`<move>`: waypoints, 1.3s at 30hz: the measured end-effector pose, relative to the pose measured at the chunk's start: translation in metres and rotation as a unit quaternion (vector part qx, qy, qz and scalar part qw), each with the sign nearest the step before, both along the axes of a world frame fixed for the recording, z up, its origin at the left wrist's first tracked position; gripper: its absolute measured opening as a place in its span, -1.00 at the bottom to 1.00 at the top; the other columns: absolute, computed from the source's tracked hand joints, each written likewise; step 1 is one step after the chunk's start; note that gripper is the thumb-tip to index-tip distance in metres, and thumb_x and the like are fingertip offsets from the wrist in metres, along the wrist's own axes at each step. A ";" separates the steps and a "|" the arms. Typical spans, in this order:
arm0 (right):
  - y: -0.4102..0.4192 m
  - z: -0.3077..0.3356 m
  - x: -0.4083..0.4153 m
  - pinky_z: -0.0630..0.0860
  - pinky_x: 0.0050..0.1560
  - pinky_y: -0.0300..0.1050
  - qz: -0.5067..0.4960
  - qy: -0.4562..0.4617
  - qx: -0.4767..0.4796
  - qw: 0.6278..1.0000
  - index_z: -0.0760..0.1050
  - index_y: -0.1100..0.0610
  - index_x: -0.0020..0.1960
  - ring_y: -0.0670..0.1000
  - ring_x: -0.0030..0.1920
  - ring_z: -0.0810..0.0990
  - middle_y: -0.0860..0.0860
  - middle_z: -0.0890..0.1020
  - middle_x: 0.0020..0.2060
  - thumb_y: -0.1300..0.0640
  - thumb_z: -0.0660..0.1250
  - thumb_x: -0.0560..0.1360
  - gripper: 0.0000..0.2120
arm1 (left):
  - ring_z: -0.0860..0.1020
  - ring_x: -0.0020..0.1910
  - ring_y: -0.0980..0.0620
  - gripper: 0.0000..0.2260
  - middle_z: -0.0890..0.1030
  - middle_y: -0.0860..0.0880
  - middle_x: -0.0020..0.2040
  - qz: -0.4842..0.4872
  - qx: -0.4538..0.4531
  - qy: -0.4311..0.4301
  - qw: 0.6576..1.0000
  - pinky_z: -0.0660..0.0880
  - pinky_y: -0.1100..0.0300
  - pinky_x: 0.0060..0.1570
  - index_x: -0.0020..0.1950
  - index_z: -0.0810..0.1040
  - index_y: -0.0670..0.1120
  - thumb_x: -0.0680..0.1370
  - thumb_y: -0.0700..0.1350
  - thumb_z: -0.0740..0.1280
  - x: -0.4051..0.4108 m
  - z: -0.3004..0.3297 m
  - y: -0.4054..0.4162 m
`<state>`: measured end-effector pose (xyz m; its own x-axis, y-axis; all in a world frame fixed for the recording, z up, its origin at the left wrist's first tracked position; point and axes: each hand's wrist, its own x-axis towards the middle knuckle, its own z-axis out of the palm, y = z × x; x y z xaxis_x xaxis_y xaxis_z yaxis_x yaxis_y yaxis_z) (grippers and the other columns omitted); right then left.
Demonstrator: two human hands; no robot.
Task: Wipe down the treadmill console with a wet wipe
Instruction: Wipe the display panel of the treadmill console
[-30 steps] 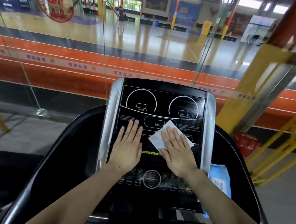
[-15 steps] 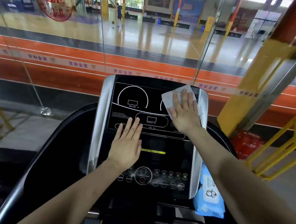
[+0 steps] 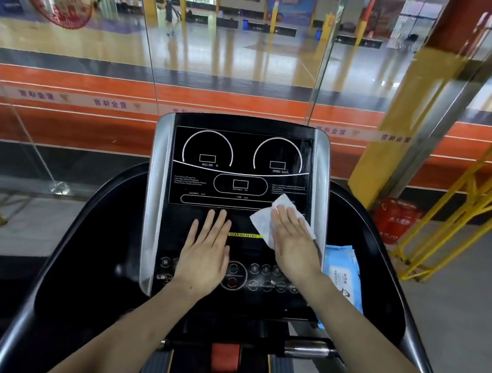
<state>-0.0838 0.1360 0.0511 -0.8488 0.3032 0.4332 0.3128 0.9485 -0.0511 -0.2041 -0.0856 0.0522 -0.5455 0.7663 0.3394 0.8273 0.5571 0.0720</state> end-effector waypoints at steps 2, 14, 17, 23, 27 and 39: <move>-0.002 0.004 -0.005 0.23 0.56 0.07 0.011 0.013 0.024 1.000 0.30 0.25 0.55 0.14 0.57 0.24 0.14 0.36 0.53 0.24 0.31 0.61 -0.47 | -0.12 0.68 -0.06 -0.46 0.01 -0.07 0.70 -0.005 0.004 -0.001 1.000 0.06 -0.19 0.62 0.66 0.17 -0.13 0.70 0.04 -0.04 0.003 -0.002 -0.002; -0.065 0.030 -0.057 0.21 0.52 -0.17 0.124 0.019 -0.048 0.991 0.47 0.11 0.47 -0.02 0.54 0.31 -0.01 0.45 0.48 0.19 0.30 0.65 -0.61 | -0.07 0.68 -0.07 -0.47 0.03 -0.08 0.70 0.016 0.014 -0.007 1.000 0.09 -0.18 0.61 0.66 0.18 -0.13 0.70 0.03 -0.03 -0.015 -0.005 -0.041; -0.060 0.031 -0.043 0.55 0.31 0.04 0.117 0.077 -0.117 0.983 0.61 0.08 0.32 0.00 0.37 0.55 0.01 0.64 0.29 0.31 0.39 0.57 -0.64 | -0.06 0.68 -0.07 -0.47 0.04 -0.09 0.70 0.012 0.019 -0.010 1.000 0.10 -0.18 0.61 0.65 0.21 -0.14 0.70 0.02 -0.02 -0.015 -0.004 -0.044; -0.059 0.034 -0.004 0.52 -0.13 -0.36 0.009 0.171 -0.418 0.892 0.39 -0.08 0.50 -0.22 -0.19 0.63 -0.14 0.71 0.07 0.20 0.42 0.58 -0.45 | -0.12 0.68 -0.05 -0.46 0.00 -0.07 0.70 0.000 0.017 -0.019 1.000 0.05 -0.16 0.63 0.66 0.17 -0.12 0.70 0.03 -0.03 -0.009 -0.007 -0.040; -0.055 0.040 0.012 0.50 0.07 -0.44 -0.057 0.198 -0.464 0.861 0.65 0.04 0.18 -0.22 0.05 0.65 -0.21 0.70 -0.03 0.20 0.51 0.50 -0.73 | -0.13 0.68 -0.06 -0.47 0.02 -0.09 0.70 -0.011 0.019 -0.019 1.000 0.02 -0.14 0.63 0.65 0.19 -0.12 0.70 0.03 -0.04 -0.003 -0.005 -0.034; -0.011 0.066 0.015 0.56 0.03 -0.16 -0.109 0.294 -0.251 0.916 0.65 0.19 0.07 -0.02 -0.04 0.64 0.01 0.69 -0.07 0.25 0.41 0.56 -0.89 | -0.17 0.68 -0.07 -0.49 0.00 -0.08 0.70 -0.035 0.007 -0.015 0.999 -0.04 -0.15 0.64 0.63 0.24 -0.07 0.70 0.04 -0.07 0.004 0.000 -0.012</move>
<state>-0.0688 0.1252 0.1168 -0.4090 0.7241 0.5554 0.2703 0.6774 -0.6841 -0.2000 -0.0981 0.0519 -0.5011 0.7977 0.3354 0.8614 0.4972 0.1043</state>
